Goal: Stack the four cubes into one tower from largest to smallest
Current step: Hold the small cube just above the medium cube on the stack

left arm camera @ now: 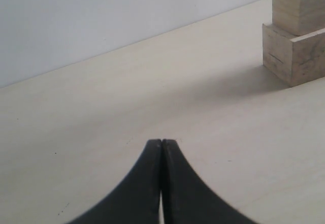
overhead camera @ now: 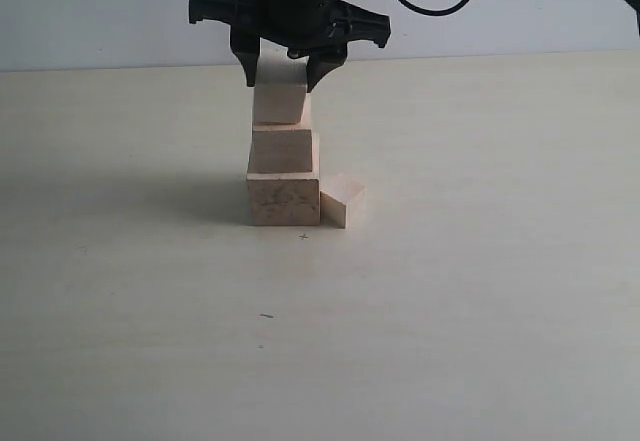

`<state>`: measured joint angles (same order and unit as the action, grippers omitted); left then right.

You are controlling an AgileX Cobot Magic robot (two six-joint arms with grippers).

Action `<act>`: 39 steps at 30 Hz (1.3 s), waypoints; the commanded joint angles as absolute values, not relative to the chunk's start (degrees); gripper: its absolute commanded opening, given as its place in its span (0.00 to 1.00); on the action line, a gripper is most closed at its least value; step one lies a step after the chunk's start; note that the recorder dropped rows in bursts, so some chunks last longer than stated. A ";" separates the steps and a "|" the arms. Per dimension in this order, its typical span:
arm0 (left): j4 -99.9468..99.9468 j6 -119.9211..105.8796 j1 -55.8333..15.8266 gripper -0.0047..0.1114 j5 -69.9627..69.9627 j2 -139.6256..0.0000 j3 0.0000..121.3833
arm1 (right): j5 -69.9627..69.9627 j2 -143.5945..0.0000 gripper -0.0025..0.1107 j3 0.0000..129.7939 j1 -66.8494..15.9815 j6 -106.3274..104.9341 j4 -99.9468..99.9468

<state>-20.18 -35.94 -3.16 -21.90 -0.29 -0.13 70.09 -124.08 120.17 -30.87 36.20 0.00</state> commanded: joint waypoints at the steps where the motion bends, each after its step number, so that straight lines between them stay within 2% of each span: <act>1: -20.22 -35.82 -3.49 0.04 -21.13 0.00 0.00 | 69.96 -123.89 0.29 120.58 -30.70 36.11 0.95; 39: -20.22 -35.95 -3.49 0.04 -21.13 0.00 0.00 | 69.96 -123.43 0.29 120.58 -30.70 35.86 1.33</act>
